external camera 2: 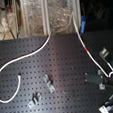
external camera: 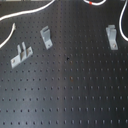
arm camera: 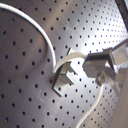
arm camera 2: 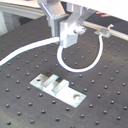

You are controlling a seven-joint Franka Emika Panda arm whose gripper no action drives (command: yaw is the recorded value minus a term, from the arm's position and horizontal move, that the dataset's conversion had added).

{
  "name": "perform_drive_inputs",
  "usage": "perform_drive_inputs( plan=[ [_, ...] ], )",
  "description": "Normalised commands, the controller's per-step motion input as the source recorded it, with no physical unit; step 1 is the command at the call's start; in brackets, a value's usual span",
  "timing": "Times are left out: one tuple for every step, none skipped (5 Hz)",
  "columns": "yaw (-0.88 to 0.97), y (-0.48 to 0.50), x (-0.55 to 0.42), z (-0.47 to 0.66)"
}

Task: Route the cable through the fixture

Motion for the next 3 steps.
perform_drive_inputs(
  plan=[
    [0.03,0.004,-0.031,0.00],
    [0.32,0.065,-0.074,0.02],
    [0.26,0.361,-0.067,0.05]
  ],
)
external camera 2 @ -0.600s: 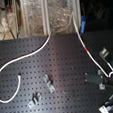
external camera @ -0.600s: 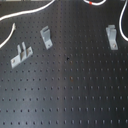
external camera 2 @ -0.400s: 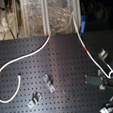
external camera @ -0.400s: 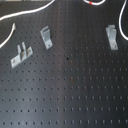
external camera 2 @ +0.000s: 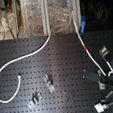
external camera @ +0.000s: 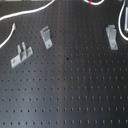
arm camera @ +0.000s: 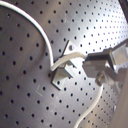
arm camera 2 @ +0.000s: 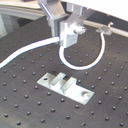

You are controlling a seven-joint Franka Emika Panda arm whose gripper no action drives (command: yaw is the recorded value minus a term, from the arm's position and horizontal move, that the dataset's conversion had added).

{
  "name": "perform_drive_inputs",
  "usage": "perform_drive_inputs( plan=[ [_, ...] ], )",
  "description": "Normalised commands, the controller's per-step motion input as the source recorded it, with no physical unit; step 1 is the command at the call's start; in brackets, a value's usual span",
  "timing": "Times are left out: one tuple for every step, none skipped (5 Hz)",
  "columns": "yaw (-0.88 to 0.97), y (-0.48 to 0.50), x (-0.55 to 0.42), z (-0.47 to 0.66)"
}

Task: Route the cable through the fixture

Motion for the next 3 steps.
perform_drive_inputs(
  plan=[
    [0.07,0.451,0.254,0.16],
    [0.15,0.455,0.225,0.20],
    [0.25,0.443,0.239,0.37]
  ],
)
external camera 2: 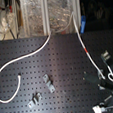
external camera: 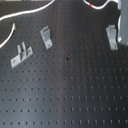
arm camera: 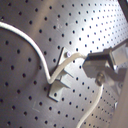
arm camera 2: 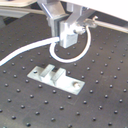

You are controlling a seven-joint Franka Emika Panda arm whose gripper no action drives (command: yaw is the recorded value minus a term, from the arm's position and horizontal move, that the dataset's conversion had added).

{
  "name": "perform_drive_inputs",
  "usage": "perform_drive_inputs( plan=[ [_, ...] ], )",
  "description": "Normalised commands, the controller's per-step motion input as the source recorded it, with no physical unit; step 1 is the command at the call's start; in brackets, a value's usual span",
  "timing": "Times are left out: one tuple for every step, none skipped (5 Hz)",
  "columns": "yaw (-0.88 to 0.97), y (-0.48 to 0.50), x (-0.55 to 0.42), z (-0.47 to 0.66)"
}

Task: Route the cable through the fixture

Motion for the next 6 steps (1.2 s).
perform_drive_inputs(
  plan=[
    [0.40,0.203,0.066,0.32],
    [0.08,-0.040,-0.030,0.44],
    [0.00,-0.096,-0.163,0.34],
    [0.00,-0.020,-0.294,0.25],
    [0.00,0.075,-0.284,0.10],
    [0.01,0.154,-0.297,0.03]
  ],
)
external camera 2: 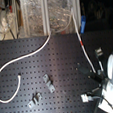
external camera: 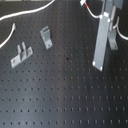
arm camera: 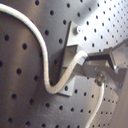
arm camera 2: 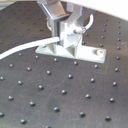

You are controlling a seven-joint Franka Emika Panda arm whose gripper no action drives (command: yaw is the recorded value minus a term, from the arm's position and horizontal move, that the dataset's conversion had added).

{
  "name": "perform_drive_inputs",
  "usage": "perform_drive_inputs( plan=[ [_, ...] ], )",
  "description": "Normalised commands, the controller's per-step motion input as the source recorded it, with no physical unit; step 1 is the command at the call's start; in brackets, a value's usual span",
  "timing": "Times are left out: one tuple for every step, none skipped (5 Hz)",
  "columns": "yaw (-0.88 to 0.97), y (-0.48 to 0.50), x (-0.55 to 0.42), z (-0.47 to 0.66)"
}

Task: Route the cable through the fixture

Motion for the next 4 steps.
perform_drive_inputs(
  plan=[
    [0.06,0.088,-0.311,0.06],
    [-0.10,-0.126,-0.077,0.03],
    [-0.14,-0.280,0.002,0.02],
    [-0.11,-0.292,-0.020,0.04]
  ],
)
